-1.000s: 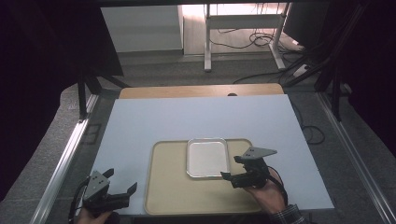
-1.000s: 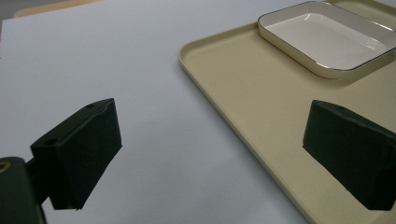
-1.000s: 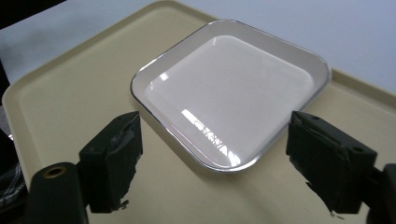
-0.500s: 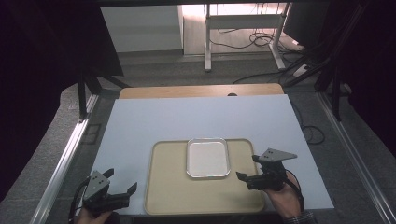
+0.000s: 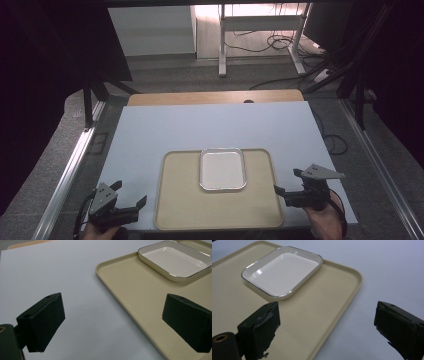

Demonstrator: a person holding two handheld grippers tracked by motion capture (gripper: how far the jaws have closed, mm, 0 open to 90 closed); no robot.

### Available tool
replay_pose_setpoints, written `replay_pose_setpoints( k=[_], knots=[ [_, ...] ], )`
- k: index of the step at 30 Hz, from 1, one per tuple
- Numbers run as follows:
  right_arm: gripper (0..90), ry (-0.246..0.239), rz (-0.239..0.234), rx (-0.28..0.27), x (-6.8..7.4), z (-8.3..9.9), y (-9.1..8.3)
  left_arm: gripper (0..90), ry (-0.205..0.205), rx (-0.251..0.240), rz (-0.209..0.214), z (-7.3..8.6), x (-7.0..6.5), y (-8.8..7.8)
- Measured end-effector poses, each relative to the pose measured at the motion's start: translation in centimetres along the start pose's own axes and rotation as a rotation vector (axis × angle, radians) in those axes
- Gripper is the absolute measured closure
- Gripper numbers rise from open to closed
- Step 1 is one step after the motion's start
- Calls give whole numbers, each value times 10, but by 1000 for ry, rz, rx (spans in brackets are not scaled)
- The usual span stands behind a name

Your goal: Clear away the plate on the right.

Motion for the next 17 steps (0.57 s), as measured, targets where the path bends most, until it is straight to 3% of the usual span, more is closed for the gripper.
replay_pose_setpoints(
  k=[10,17],
  knots=[
    [66,8,78,-15,-22,15,-16,41,-1,0,0,0,0,0],
    [66,11,90,4,-29,22,-15,41,1,3,1,0,0,0]
  ],
)
Point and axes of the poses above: each handheld gripper's, and its own axes: y roughly forward along the jaws, z roughly out of its underside, x roughly to its left, the point moved 7 cm from there along y, roughly forward along the jaws, and after that the axes turned 10 degrees about y, right-handed, at the moved point
